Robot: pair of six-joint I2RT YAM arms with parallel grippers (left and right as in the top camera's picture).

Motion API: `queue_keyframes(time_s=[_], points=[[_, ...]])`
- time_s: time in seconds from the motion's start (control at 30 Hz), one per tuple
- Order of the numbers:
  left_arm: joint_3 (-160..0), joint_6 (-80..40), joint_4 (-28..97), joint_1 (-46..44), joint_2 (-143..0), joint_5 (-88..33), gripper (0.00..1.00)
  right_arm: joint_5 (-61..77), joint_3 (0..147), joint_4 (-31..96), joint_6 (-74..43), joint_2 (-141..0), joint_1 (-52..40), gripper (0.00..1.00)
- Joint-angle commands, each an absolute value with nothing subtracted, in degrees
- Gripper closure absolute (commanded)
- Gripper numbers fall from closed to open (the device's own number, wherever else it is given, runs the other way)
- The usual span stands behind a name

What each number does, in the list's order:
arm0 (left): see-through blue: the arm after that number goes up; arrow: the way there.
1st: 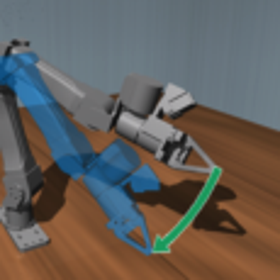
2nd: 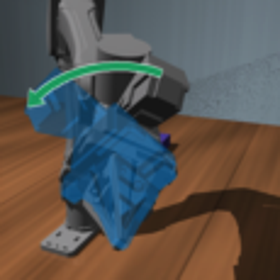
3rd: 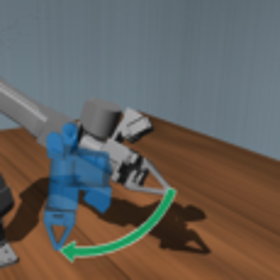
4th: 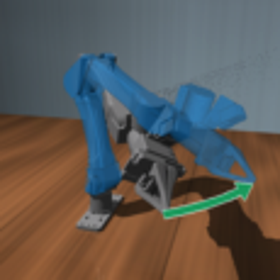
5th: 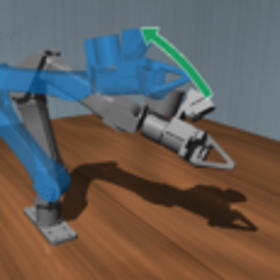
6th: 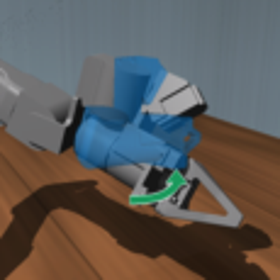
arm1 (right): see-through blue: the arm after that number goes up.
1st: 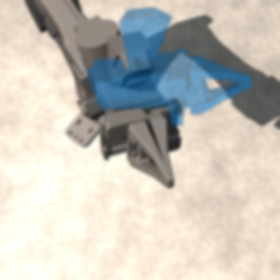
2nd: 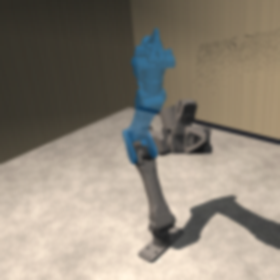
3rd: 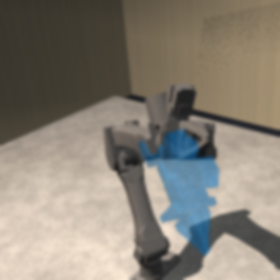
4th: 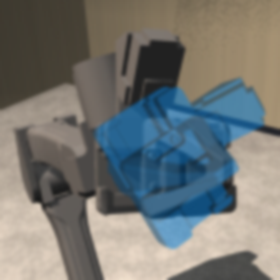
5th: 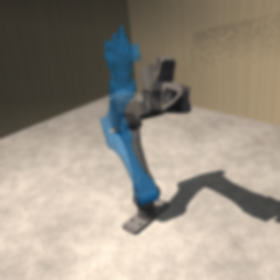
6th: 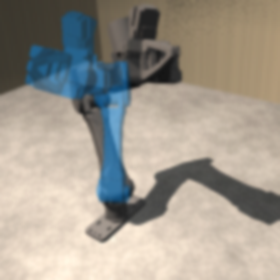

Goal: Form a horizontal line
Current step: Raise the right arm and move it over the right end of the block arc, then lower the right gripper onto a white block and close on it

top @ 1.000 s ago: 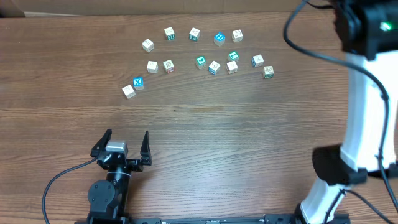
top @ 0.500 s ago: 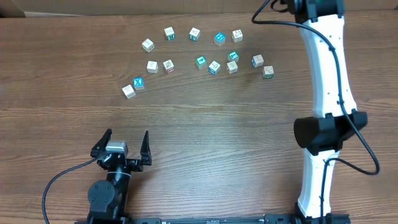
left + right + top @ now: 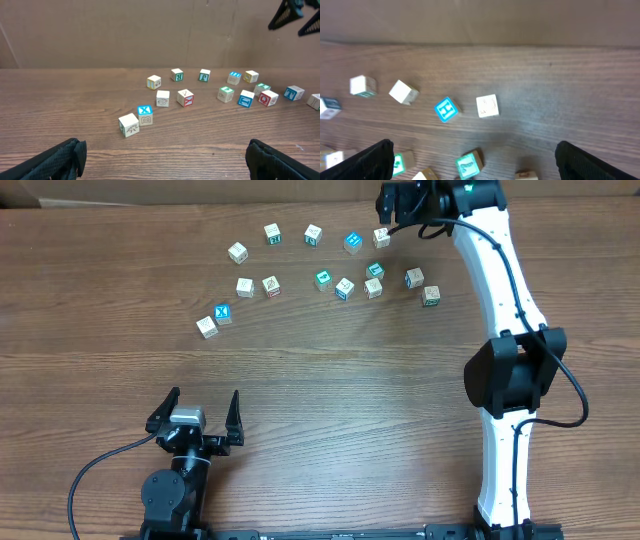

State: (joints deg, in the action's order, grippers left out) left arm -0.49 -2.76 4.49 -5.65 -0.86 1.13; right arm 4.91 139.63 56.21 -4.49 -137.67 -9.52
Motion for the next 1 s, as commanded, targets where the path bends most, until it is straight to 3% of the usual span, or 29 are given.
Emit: queue_keyframes(time_s=[0.0,0.37,0.73,0.87,0.97], points=[[-0.3,-1.7,4.3,-6.0,-0.3,1.5,0.0,4.3,136.1,54.5,-4.4,-137.7,-10.1,0.0],[-0.3,-1.7,4.3,-6.0,-0.3,1.5,0.0,4.8,125.0,52.9,-4.4,-137.7,-11.3,0.0],[-0.3,-1.7,4.3,-6.0,-0.3,1.5,0.0,11.4,124.1,49.8,-5.1,-137.7,-15.4,0.0],[-0.3,-1.7,4.3,-6.0,-0.3,1.5,0.01,7.3,124.1,50.0,-5.0,-137.8,-16.0,0.33],[-0.3,-1.7,4.3,-6.0,-0.3,1.5,0.0,1.6,124.1,50.0,-5.0,-137.8,-16.4,0.4]])
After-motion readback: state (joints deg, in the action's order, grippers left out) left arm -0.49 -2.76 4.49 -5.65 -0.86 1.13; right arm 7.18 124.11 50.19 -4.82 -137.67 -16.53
